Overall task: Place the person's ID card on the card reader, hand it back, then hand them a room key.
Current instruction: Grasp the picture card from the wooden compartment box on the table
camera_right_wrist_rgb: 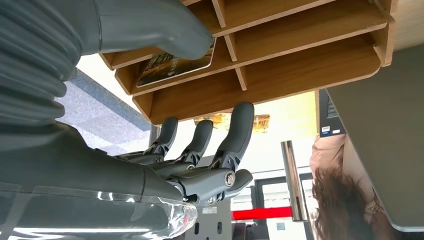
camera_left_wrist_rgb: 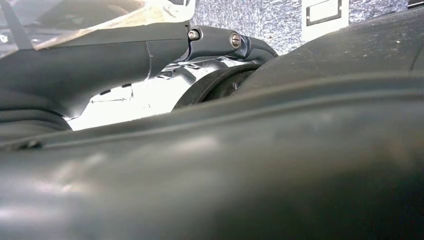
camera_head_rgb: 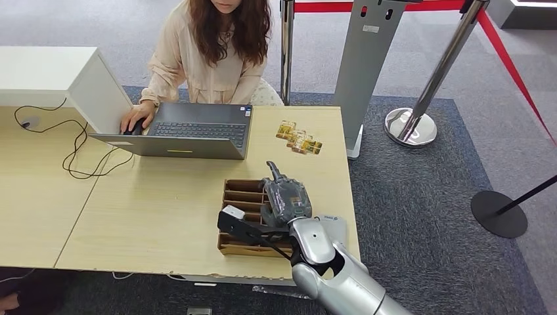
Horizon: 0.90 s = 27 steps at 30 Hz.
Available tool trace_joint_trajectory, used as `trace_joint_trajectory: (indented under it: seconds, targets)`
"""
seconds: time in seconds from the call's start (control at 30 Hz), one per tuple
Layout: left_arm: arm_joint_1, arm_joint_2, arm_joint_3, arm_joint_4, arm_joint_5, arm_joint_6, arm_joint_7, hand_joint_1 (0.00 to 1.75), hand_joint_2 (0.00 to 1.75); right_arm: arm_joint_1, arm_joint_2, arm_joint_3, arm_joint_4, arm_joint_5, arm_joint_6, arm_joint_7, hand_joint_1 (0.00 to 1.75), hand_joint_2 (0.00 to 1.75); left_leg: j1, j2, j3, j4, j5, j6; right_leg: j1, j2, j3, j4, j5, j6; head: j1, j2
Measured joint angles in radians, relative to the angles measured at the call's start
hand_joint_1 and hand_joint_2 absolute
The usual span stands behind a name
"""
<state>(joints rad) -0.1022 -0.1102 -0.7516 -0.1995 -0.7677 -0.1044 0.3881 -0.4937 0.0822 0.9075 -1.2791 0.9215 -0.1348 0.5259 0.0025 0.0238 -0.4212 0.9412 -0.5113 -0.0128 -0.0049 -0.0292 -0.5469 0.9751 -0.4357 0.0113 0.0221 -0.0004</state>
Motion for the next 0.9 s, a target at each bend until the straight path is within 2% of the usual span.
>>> trace_joint_trajectory:
  seconds: [0.27, 0.9]
  targets:
    - [0.001, 0.028, 0.0, 0.0, 0.014, -0.009, -0.069, 0.0, 0.0, 0.0, 0.001, 0.001, 0.001, -0.001, 0.01, 0.004, 0.92, 1.75, 0.0, 0.0, 0.0, 0.0, 0.0, 0.0, 0.0, 0.0, 0.0, 0.0, 0.0, 0.0, 0.0, 0.0]
    - [-0.001, 0.021, 0.0, 0.0, 0.0, 0.001, -0.003, 0.0, 0.0, 0.001, 0.001, 0.002, 0.014, -0.017, 0.013, 0.007, 1.15, 1.75, 0.0, 0.0, 0.0, 0.0, 0.0, 0.0, 0.0, 0.0, 0.0, 0.0, 0.0, 0.0, 0.0, 0.0]
